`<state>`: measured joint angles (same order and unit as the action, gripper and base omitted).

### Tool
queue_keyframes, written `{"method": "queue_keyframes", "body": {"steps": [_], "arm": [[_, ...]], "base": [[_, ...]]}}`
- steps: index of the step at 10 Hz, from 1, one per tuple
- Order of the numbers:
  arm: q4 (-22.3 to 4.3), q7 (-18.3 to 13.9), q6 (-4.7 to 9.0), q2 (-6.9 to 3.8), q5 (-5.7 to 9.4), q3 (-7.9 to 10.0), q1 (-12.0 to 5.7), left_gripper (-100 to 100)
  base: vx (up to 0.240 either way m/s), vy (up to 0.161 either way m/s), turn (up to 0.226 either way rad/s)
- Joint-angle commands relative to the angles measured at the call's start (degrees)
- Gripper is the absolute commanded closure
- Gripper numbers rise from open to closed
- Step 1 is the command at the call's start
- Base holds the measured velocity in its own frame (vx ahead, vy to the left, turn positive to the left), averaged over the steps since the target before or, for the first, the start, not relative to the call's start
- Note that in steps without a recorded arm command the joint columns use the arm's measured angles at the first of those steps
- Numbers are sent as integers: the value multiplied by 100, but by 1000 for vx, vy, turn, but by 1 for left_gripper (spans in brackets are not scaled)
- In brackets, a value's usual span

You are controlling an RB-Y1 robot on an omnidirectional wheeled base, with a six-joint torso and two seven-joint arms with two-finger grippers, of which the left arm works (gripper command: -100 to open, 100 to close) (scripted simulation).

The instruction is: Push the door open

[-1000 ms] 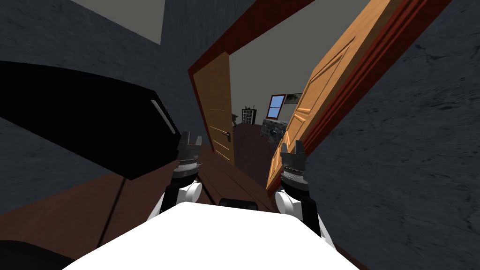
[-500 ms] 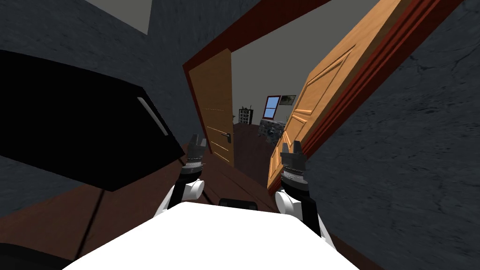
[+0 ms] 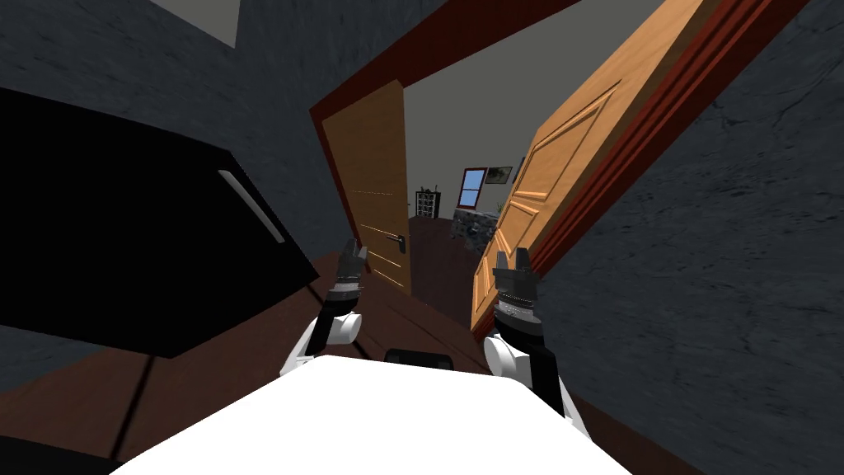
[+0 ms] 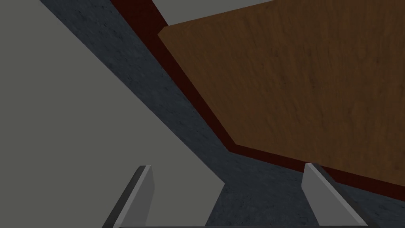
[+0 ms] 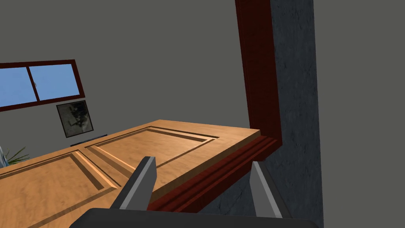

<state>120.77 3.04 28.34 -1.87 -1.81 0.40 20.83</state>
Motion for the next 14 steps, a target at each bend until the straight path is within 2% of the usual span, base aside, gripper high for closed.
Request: {"method": "queue_keyframes", "body": {"steps": [1,7,14], "arm": [[-204,-5,-42,-48,15,50,-120,-100],[-1017,2,-168,-164,45,192,-575,-100],[-2063,11,-330,-233,84,375,-1160,-100]], "base": [[28,86,-96],[31,101,-123],[27,109,-129]]}}
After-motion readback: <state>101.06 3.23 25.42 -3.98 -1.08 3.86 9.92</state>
